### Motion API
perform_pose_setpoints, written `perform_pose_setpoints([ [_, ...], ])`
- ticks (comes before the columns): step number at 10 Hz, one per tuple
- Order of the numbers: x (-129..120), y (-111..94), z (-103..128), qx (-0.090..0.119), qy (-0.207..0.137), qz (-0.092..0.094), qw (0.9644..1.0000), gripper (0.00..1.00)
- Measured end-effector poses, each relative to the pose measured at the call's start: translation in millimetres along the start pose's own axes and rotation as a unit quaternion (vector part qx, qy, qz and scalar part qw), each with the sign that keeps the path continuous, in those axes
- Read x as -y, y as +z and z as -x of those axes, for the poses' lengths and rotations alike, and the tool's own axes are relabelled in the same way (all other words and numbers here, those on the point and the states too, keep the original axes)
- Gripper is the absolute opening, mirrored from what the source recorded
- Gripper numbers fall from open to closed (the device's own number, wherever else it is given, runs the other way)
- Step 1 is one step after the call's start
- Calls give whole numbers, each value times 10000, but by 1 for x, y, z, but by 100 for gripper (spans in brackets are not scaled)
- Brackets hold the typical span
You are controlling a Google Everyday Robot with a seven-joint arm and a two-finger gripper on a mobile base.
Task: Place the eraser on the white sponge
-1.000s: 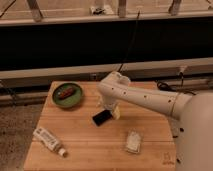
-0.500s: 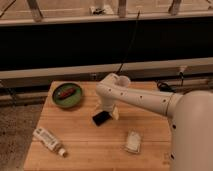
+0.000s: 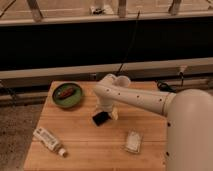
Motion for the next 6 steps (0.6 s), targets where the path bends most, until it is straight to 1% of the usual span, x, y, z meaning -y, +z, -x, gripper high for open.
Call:
perform_pose_setpoints([
  [1, 0, 2, 0, 15, -15, 31, 10000, 80],
  [6, 3, 7, -1, 55, -24, 65, 10000, 80],
])
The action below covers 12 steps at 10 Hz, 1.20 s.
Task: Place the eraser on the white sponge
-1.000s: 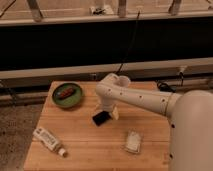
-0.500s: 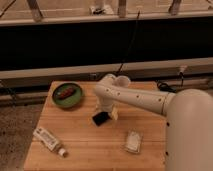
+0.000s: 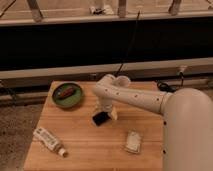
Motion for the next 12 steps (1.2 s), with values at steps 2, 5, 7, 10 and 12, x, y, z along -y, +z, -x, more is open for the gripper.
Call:
perform_pose_setpoints([
  [2, 0, 2, 0, 10, 1, 14, 10000, 80],
  [5, 0, 4, 0, 32, 5, 25, 10000, 69],
  [7, 1, 5, 0, 40, 0, 31, 10000, 67],
  [10, 1, 7, 1, 53, -5, 45, 10000, 56],
  [12, 1, 7, 2, 26, -29, 59, 10000, 32],
])
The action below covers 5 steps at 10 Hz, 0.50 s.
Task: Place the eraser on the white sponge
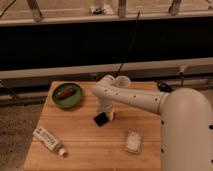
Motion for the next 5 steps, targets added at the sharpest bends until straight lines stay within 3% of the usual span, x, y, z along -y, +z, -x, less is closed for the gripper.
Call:
perform_pose_setpoints([
  [3, 2, -3, 1, -37, -22, -38, 10000, 3],
  [5, -2, -10, -4, -55, 7, -83, 10000, 0],
])
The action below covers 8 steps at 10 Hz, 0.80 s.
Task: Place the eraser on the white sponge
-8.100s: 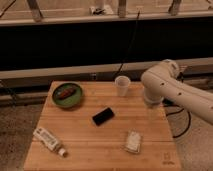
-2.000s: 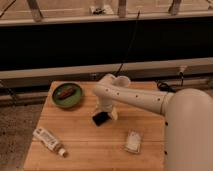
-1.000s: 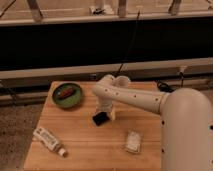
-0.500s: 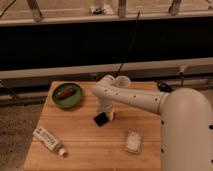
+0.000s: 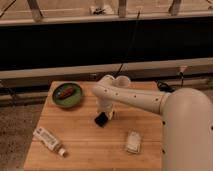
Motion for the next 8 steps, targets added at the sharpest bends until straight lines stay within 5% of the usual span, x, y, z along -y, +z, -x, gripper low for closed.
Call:
perform_pose_setpoints([
  [8, -33, -30, -2, -113, -25, -88, 9999, 0],
])
